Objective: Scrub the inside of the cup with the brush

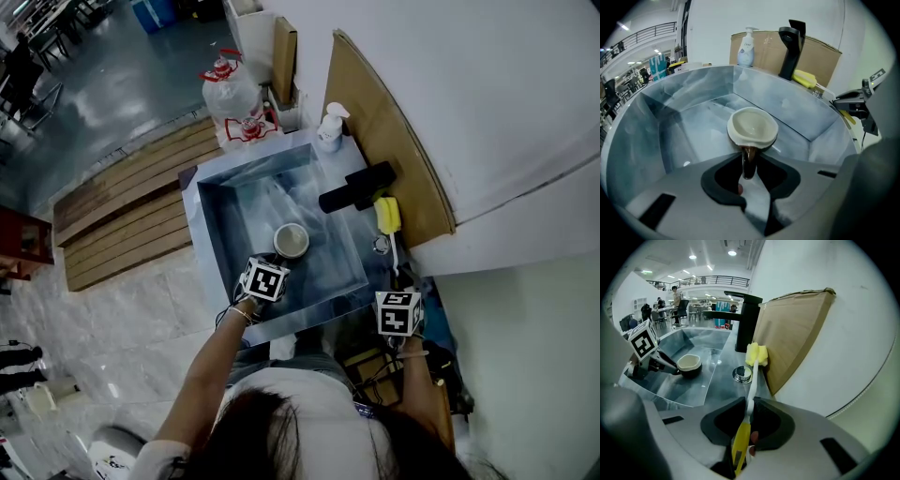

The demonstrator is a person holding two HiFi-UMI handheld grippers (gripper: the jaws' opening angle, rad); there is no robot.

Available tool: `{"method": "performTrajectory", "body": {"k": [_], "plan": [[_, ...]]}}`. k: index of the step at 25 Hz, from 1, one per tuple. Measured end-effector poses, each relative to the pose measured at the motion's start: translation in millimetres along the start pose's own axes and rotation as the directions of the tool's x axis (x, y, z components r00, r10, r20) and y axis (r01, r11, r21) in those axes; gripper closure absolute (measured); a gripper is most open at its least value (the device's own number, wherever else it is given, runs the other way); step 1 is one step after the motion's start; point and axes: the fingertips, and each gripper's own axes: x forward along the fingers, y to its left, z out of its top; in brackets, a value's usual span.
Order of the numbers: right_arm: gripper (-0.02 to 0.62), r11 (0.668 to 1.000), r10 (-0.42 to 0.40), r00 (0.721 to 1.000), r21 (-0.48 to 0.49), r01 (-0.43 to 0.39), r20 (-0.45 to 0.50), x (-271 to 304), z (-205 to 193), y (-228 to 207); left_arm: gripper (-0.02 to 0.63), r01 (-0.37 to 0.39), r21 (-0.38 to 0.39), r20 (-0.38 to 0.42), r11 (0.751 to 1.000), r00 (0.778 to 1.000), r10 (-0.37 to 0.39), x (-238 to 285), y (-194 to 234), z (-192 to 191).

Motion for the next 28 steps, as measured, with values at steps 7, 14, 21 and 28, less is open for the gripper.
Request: {"method": "performTrajectory", "body": {"k": [7,14,21,28], "plan": [[0.535,1.000,-0.003,1.000,0.022,0.003,-0.003,-5,0,-7,0.525,0.003,0.058,0.007,0.998,1.000,-0.003,-1,-3,-1],[0.538,1.000,0.018,1.000,-0.021,-0.018,-0.014,-24,3,-9,0.535,-0.011,0.113,0.028,0.994,1.000,0.008,-1,-5,-1],[0.538,0.996,0.063,0.997,-0.064,-0.065,-0.032,-49,8,8,0.535,-0.006,0.116,0.048,0.993,0.999,0.001,0,-3,0],[0.538,0.982,0.126,0.991,-0.135,-0.133,-0.053,-59,14,41,0.535,0.001,0.116,0.062,0.993,0.998,-0.009,-1,-4,0]]}}
